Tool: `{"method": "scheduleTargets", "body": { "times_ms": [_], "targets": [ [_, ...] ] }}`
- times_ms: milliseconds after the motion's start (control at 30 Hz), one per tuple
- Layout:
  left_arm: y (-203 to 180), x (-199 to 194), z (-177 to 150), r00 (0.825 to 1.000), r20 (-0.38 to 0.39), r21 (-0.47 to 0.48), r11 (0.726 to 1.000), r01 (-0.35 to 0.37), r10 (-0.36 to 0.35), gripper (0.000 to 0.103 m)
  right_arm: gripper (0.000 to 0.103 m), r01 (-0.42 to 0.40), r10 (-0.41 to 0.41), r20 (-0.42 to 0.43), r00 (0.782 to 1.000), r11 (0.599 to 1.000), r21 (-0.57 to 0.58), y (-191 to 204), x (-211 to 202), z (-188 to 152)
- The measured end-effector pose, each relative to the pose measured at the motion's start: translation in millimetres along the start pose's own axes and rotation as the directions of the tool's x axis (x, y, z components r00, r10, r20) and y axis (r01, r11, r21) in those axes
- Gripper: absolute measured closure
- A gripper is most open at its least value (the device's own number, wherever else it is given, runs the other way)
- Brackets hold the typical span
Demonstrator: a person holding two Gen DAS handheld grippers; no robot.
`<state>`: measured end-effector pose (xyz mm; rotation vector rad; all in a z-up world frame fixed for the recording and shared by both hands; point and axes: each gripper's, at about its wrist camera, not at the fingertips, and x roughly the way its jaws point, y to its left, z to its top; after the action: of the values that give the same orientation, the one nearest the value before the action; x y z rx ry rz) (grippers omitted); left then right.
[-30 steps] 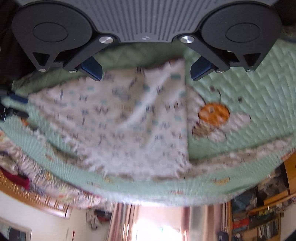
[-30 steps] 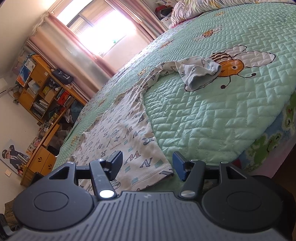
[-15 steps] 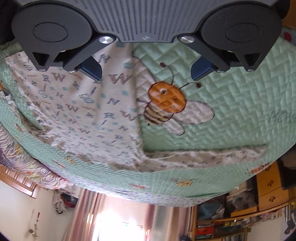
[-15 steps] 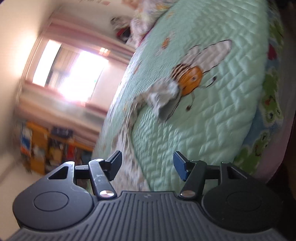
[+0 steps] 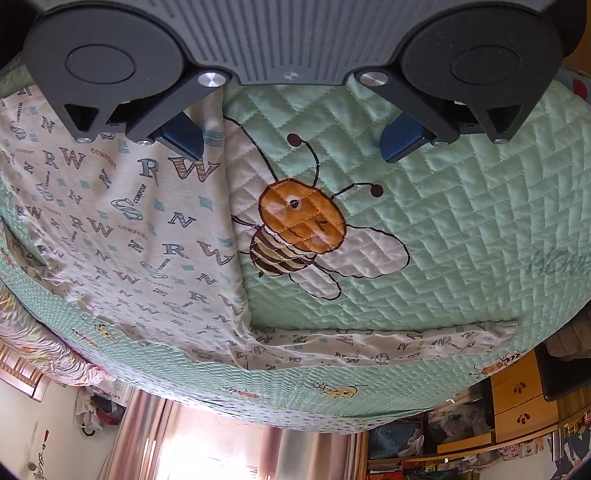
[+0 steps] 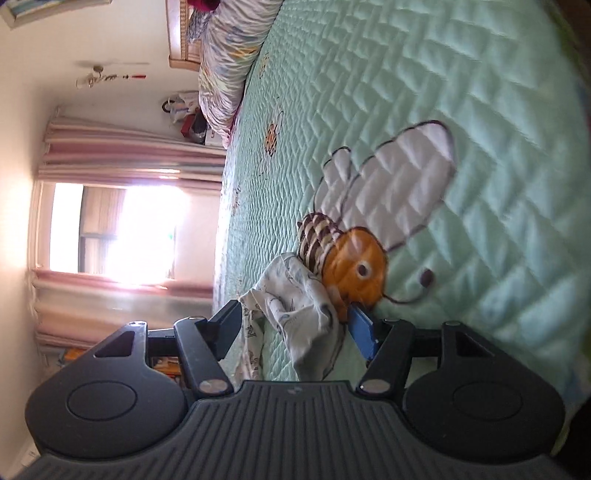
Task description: Fold clothes
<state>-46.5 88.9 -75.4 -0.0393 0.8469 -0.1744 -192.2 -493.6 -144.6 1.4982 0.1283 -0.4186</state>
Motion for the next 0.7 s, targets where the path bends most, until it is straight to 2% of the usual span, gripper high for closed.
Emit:
{"method": "scheduleTargets", "body": {
  "times_ms": [100, 167, 200, 233, 333, 400, 500, 600, 667, 700],
  "targets": [
    [-2.0, 2.8, -0.2, 1.000, 0.001, 0.010, 1.000, -0.010, 0.009, 0.001, 0.039, 0.031, -0.032, -0.010, 0.999, 0.998, -0.061, 10.5, 13.0, 0.1],
    [-2.5, 3.9, -0.5, 1.000, 0.004, 0.019, 1.000, -0.013, 0.013, 0.001, 0.048, 0.053, -0.056, -0.023, 0.998, 0.993, -0.101, 14.6, 20.6, 1.8],
    [-2.6, 4.2, -0.6, 1.000, 0.006, 0.024, 1.000, -0.015, 0.014, 0.001, 0.067, 0.069, -0.074, -0.033, 0.997, 0.990, -0.123, 15.8, 24.1, 2.1],
    [-2.6, 4.6, -0.9, 1.000, 0.009, 0.029, 0.999, -0.016, 0.016, 0.001, 0.094, 0.091, -0.099, -0.047, 0.994, 0.985, -0.148, 16.2, 27.3, 1.7],
    [-3.0, 5.1, -2.7, 1.000, 0.021, 0.051, 0.998, -0.021, 0.020, 0.001, 0.096, 0.119, -0.131, -0.052, 0.990, 0.973, -0.199, 16.9, 28.3, 2.0],
    [-3.4, 5.3, -4.3, 0.999, 0.029, 0.069, 0.997, -0.025, 0.023, 0.001, 0.096, 0.136, -0.145, -0.014, 0.989, 0.956, -0.259, 28.9, 23.5, 8.9],
    [-2.3, 4.8, -6.1, 0.999, 0.038, 0.078, 0.997, -0.021, 0.018, 0.001, 0.096, 0.184, -0.162, 0.088, 0.983, 0.902, -0.391, 63.1, 14.8, 34.2],
    [-1.2, 4.6, -7.7, 0.999, 0.046, 0.070, 0.997, -0.017, 0.014, 0.001, 0.096, 0.244, -0.149, 0.215, 0.965, 0.810, -0.533, 106.8, 7.1, 68.4],
    [-2.0, 5.3, -8.8, 0.999, 0.051, 0.069, 0.997, -0.022, 0.019, 0.001, 0.093, 0.218, -0.120, 0.201, 0.972, 0.781, -0.586, 126.4, 9.8, 90.3],
    [-2.7, 5.9, -9.4, 0.998, 0.053, 0.071, 0.997, -0.026, 0.023, 0.001, 0.087, 0.207, -0.125, 0.180, 0.976, 0.788, -0.580, 131.1, 12.0, 100.3]
  ]
}}
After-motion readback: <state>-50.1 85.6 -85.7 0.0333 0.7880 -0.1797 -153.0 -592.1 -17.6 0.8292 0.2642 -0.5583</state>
